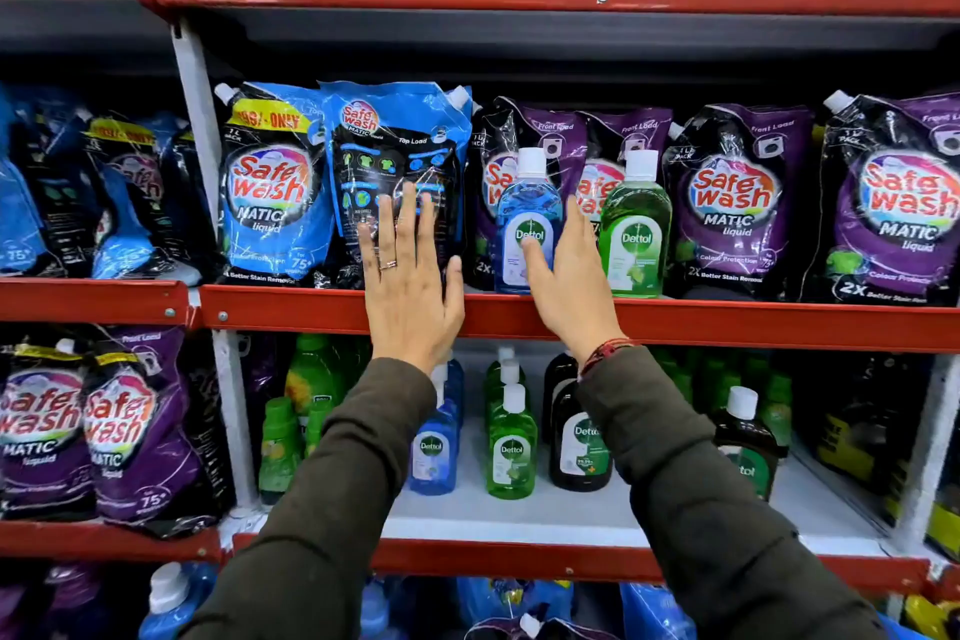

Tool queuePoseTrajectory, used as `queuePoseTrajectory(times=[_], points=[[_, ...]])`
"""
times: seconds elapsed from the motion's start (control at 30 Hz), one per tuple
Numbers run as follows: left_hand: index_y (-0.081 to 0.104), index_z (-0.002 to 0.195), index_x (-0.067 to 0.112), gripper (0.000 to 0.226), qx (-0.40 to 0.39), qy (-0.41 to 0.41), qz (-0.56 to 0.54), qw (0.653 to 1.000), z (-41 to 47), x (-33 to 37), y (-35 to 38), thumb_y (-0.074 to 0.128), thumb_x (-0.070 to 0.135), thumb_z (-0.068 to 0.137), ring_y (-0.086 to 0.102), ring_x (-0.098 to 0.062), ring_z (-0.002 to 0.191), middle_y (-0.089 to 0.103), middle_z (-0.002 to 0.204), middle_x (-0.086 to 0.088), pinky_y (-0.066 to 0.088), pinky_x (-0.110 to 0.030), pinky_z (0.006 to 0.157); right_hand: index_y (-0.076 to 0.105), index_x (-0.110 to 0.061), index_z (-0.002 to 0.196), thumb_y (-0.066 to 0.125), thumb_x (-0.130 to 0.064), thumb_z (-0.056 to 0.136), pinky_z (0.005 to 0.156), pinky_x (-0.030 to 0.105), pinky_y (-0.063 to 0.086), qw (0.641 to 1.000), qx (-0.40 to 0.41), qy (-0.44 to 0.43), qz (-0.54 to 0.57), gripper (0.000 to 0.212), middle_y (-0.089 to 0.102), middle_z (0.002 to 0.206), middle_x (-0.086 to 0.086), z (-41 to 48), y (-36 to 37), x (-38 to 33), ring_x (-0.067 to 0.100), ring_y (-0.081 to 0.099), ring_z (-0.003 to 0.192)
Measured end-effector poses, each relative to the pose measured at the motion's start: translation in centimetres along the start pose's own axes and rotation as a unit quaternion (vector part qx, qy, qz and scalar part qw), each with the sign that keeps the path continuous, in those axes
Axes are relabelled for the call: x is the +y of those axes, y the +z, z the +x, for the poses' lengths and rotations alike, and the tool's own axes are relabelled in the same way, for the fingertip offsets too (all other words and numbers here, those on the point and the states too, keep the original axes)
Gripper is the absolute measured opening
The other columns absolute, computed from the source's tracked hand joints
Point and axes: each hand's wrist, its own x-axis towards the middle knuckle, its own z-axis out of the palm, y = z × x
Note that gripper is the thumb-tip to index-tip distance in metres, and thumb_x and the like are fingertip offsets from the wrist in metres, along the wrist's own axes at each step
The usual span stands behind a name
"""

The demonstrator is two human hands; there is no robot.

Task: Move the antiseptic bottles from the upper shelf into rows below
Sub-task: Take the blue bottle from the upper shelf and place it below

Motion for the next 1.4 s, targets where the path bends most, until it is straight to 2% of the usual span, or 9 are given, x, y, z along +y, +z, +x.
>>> queuePoseTrajectory(times=[0.1, 0.17, 0.27, 0.4, 0.53, 0.63, 1.07, 1.27, 1.4], points=[[0.008, 0.165, 0.011, 0.071, -0.012, -0.018, 0.008, 1.0, -0.4, -0.6, 0.4, 0.036, 0.036, 0.104, 0.0, -0.03, 0.161, 0.005, 0.175, -0.009, 0.005, -0.056, 0.13, 0.015, -0.012, 0.16, 0.045, -0.034, 0.103, 0.123, 0.042, 0.028, 0.997, -0.021, 0.063, 0.044, 0.068, 0.029, 0.166, 0.012, 1.2, 0.3, 0.3, 0.028, 0.033, 0.151], [0.008, 0.165, 0.011, 0.072, -0.012, -0.012, 0.007, 1.0, -0.7, -0.6, 0.7, 0.037, 0.034, 0.103, 0.001, -0.03, 0.161, 0.006, 0.175, -0.009, 0.006, -0.056, 0.13, 0.031, -0.013, 0.154, 0.05, -0.03, 0.098, 0.112, 0.047, 0.045, 0.993, -0.015, 0.081, 0.089, 0.062, 0.052, 0.15, 0.011, 1.9, 0.3, 0.4, 0.027, 0.056, 0.128], [0.008, 0.165, 0.012, 0.071, -0.009, -0.009, 0.005, 1.0, -0.6, -0.8, 0.8, 0.036, 0.033, 0.103, 0.002, -0.03, 0.161, 0.006, 0.175, -0.009, 0.004, -0.055, 0.13, 0.047, -0.01, 0.143, 0.059, -0.017, 0.098, 0.093, 0.028, 0.05, 0.983, 0.0, 0.095, 0.158, 0.047, 0.062, 0.134, 0.007, 2.2, 0.1, 0.4, 0.013, 0.059, 0.106], [0.006, 0.165, 0.012, 0.071, -0.01, -0.009, 0.011, 1.0, -0.7, -0.7, 0.9, 0.035, 0.034, 0.105, 0.0, -0.03, 0.161, 0.004, 0.175, -0.009, 0.003, -0.055, 0.13, 0.052, -0.009, 0.139, 0.064, -0.015, 0.096, 0.078, 0.009, 0.051, 0.98, 0.016, 0.071, 0.184, 0.045, 0.062, 0.13, 0.004, 2.0, 0.1, 0.3, 0.009, 0.058, 0.109], [0.005, 0.165, 0.012, 0.07, -0.013, -0.011, 0.015, 1.0, -0.8, -0.9, 1.1, 0.034, 0.035, 0.105, -0.001, -0.03, 0.161, 0.003, 0.175, -0.009, 0.004, -0.055, 0.13, 0.05, -0.007, 0.142, 0.064, -0.016, 0.096, 0.103, 0.033, 0.054, 0.974, 0.033, 0.055, 0.218, 0.049, 0.06, 0.14, 0.01, 2.1, 0.0, -0.3, 0.016, 0.057, 0.127], [0.005, 0.165, 0.012, 0.07, -0.013, -0.011, 0.018, 1.0, -0.8, -0.8, 1.0, 0.033, 0.035, 0.105, 0.0, -0.03, 0.161, 0.002, 0.175, -0.009, 0.003, -0.055, 0.13, 0.049, -0.007, 0.144, 0.064, -0.02, 0.097, 0.11, 0.045, 0.051, 0.97, 0.036, 0.045, 0.236, 0.052, 0.058, 0.142, 0.011, 2.3, -0.6, -0.9, 0.022, 0.055, 0.132], [0.016, 0.164, 0.013, 0.064, -0.012, 0.001, -0.068, 0.998, -3.6, -1.0, -0.2, 0.034, 0.033, 0.106, -0.001, -0.025, 0.162, 0.008, 0.174, -0.008, -0.001, -0.046, 0.132, 0.055, -0.009, 0.139, 0.067, -0.021, 0.093, 0.111, 0.049, 0.049, 0.952, 0.021, 0.042, 0.301, 0.05, 0.065, 0.136, 0.008, -1.6, -0.8, -1.1, 0.023, 0.06, 0.13], [0.021, 0.163, 0.012, 0.063, 0.008, -0.005, -0.099, 0.995, -7.4, -1.2, -1.3, 0.037, 0.027, 0.105, -0.001, -0.024, 0.162, 0.015, 0.174, -0.008, -0.006, -0.044, 0.13, 0.058, -0.008, 0.136, 0.066, -0.012, 0.095, 0.102, 0.031, 0.052, 0.953, 0.015, 0.037, 0.3, 0.043, 0.066, 0.134, 0.007, -5.6, 0.6, 0.4, 0.018, 0.062, 0.125], [0.024, 0.162, 0.011, 0.063, -0.011, -0.012, -0.136, 0.991, -11.1, -2.2, -1.2, 0.043, 0.019, 0.103, -0.002, -0.023, 0.161, 0.018, 0.173, -0.007, -0.006, -0.047, 0.13, 0.058, -0.012, 0.133, 0.066, -0.009, 0.095, 0.093, 0.013, 0.049, 0.958, 0.003, 0.027, 0.285, 0.039, 0.066, 0.124, -0.006, -8.7, 2.0, 1.7, 0.005, 0.062, 0.115]])
